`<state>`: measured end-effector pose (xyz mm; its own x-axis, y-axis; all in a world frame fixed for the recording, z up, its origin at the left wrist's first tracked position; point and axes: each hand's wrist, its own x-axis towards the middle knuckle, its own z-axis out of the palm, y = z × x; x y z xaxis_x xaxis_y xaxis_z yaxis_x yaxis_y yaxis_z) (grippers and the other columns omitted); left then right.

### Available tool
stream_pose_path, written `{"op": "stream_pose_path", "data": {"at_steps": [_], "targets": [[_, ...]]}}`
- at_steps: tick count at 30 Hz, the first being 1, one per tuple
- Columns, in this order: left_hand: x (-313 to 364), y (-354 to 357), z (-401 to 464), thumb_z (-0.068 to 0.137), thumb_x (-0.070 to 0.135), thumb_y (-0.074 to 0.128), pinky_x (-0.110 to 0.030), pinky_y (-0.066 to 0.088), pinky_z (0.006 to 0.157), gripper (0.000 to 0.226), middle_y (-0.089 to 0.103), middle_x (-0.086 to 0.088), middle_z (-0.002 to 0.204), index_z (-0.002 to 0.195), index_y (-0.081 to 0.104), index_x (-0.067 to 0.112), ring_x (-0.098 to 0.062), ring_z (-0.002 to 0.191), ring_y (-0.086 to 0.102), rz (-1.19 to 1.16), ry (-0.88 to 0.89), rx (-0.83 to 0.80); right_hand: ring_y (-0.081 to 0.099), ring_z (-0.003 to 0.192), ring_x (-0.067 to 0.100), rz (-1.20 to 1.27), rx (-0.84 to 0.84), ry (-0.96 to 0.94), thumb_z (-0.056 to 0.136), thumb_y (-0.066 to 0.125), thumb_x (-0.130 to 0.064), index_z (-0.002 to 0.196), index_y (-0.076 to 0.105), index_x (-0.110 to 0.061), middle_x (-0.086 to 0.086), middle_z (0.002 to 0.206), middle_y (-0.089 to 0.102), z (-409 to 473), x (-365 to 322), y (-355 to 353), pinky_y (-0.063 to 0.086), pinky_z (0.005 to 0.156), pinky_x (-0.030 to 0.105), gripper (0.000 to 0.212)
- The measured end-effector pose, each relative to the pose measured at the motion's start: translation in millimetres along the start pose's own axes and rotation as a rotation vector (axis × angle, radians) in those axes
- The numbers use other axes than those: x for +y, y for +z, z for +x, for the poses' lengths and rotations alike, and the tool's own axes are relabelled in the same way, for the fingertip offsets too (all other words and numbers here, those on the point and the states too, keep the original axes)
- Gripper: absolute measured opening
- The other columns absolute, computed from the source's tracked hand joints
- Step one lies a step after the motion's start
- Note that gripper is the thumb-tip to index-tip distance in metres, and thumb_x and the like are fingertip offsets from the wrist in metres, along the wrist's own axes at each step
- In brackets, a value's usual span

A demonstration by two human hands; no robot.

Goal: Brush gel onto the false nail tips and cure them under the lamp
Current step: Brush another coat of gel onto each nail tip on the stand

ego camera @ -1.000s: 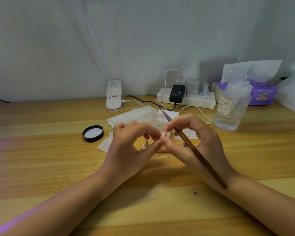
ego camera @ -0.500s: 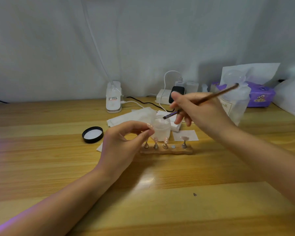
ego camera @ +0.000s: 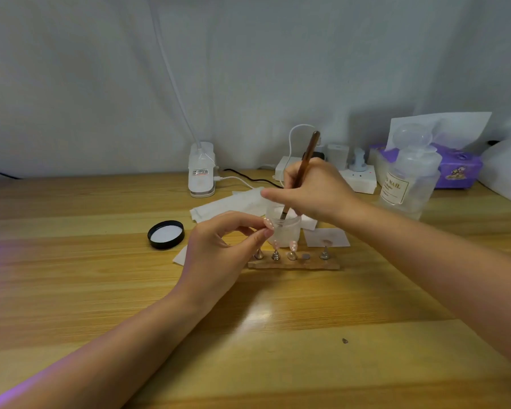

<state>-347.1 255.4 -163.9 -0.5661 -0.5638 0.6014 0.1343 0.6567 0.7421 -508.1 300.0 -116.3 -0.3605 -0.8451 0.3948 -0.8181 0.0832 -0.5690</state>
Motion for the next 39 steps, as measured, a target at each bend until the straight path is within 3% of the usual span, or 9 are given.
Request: {"op": "stream_pose_path", "data": {"at_steps": [6,12,15,19,24,27,30,32,39], "targets": [[1,0,1,0.072,0.015,0.07,-0.006,0.046,0.065,0.018,0.068,0.012,0.081,0.084,0.067,0.028,-0.003,0.079,0.062,-0.006,-0.035,-0.012,0.052,0.037,0.001,0.205,0.206,0.091,0.083,0.066,-0.032,0.053,0.049,-0.016,-0.009,0.036,0.05,5,12,-20,0.049,0.051,0.018,0.038],[1,0,1,0.07,0.023,0.067,-0.007,0.046,0.067,0.015,0.068,0.014,0.08,0.083,0.067,0.032,-0.002,0.079,0.061,-0.008,-0.042,-0.012,0.05,0.036,-0.002,0.348,0.255,0.244,0.086,0.063,-0.032,0.054,0.05,-0.015,-0.009,0.034,0.051,-2,29,-26,0.041,0.053,0.018,0.038],[0,0,1,0.071,0.023,0.066,-0.008,0.045,0.069,0.015,0.068,0.014,0.081,0.083,0.067,0.032,-0.002,0.08,0.061,0.007,-0.04,-0.016,0.046,0.032,-0.001,0.394,0.278,0.287,0.087,0.061,-0.032,0.054,0.047,-0.016,-0.008,0.032,0.049,-5,33,-27,0.035,0.047,0.015,0.039],[-1,1,1,0.072,0.02,0.067,-0.009,0.046,0.072,0.016,0.068,0.013,0.083,0.085,0.067,0.029,-0.001,0.08,0.061,0.027,-0.041,-0.023,0.047,0.033,-0.001,0.405,0.349,0.305,0.088,0.059,-0.032,0.054,0.046,-0.016,-0.01,0.032,0.047,-9,36,-31,0.036,0.052,0.02,0.04],[-4,1,1,0.075,0.005,0.069,-0.012,0.048,0.072,0.021,0.068,0.007,0.085,0.09,0.07,0.019,-0.003,0.079,0.061,0.044,-0.038,-0.021,0.052,0.038,-0.001,0.556,0.433,0.158,0.092,0.049,-0.036,0.065,0.054,-0.018,-0.007,0.043,0.056,-31,20,-28,0.039,0.04,0.01,0.033],[-4,2,2,0.076,0.004,0.069,-0.012,0.047,0.071,0.021,0.068,0.006,0.085,0.092,0.07,0.017,-0.004,0.078,0.061,0.05,-0.028,-0.025,0.059,0.056,-0.001,0.526,0.369,-0.064,0.09,0.044,-0.039,0.074,0.06,-0.019,-0.007,0.06,0.063,-57,9,-9,0.045,0.052,0.01,0.03],[-4,2,3,0.077,0.003,0.068,-0.011,0.046,0.071,0.021,0.068,0.006,0.084,0.094,0.07,0.016,-0.003,0.078,0.061,0.061,-0.015,-0.029,0.062,0.073,0.006,0.408,0.36,-0.241,0.092,0.043,-0.035,0.075,0.063,-0.017,-0.005,0.071,0.064,-75,6,6,0.049,0.071,0.026,0.032],[-5,2,2,0.077,0.003,0.068,-0.011,0.045,0.071,0.021,0.068,0.005,0.085,0.094,0.071,0.015,-0.002,0.078,0.061,0.063,-0.014,-0.029,0.062,0.073,0.009,0.391,0.396,-0.266,0.092,0.037,-0.036,0.074,0.064,-0.012,-0.003,0.07,0.064,-79,5,9,0.048,0.073,0.042,0.041],[-5,2,1,0.078,0.001,0.068,-0.01,0.045,0.071,0.024,0.067,0.009,0.084,0.092,0.069,0.019,-0.001,0.078,0.061,0.073,-0.01,-0.024,0.06,0.071,0.006,0.285,0.422,-0.348,0.095,0.031,-0.033,0.073,0.066,-0.006,-0.005,0.068,0.064,-81,6,16,0.047,0.069,0.045,0.05]]}}
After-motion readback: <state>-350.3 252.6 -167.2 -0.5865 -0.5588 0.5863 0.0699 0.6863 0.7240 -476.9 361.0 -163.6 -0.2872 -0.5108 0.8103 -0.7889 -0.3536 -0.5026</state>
